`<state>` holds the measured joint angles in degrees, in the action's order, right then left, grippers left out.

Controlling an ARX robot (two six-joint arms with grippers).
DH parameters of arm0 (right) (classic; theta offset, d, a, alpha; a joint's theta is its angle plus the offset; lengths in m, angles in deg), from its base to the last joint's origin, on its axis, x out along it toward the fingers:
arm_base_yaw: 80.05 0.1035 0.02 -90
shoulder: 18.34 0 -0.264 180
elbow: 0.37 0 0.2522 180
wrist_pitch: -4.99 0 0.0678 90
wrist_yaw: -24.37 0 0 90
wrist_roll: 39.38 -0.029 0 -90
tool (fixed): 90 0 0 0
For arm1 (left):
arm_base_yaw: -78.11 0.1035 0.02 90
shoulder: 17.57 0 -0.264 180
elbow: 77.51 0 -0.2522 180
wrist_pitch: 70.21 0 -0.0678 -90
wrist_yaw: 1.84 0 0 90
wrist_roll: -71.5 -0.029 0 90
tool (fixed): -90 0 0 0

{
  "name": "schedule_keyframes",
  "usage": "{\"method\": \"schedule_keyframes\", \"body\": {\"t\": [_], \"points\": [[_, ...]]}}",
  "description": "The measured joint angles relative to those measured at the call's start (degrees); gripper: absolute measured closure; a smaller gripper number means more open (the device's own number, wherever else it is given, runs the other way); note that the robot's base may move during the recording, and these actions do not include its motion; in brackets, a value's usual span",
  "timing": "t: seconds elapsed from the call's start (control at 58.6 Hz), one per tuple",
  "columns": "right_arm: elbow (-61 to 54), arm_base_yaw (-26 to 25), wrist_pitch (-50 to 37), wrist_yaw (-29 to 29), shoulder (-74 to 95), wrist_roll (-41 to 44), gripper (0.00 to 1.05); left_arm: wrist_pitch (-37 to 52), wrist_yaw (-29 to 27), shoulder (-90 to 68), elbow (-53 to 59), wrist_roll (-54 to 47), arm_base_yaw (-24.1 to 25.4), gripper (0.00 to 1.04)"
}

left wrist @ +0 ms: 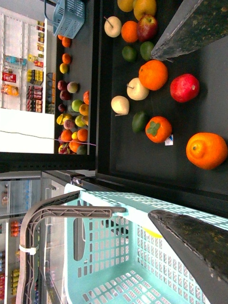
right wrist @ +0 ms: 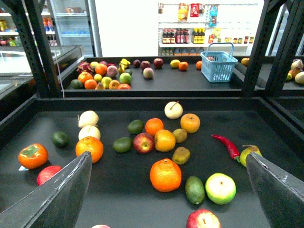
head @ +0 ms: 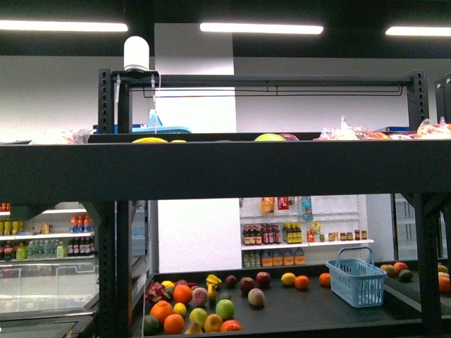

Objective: Pick lemon from shelf

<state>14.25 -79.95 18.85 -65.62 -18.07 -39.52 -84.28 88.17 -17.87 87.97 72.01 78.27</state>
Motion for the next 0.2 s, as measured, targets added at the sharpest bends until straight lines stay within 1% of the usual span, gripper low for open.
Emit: {"method": "schedule_keyframes", "body": {"t": [0.205], "points": [[0.00, 0.00, 0.00, 0.00, 0.00, 0.00, 0.07, 0.00, 0.00, 0.00, 0.00, 0.00, 0.00, 0.08]]}}
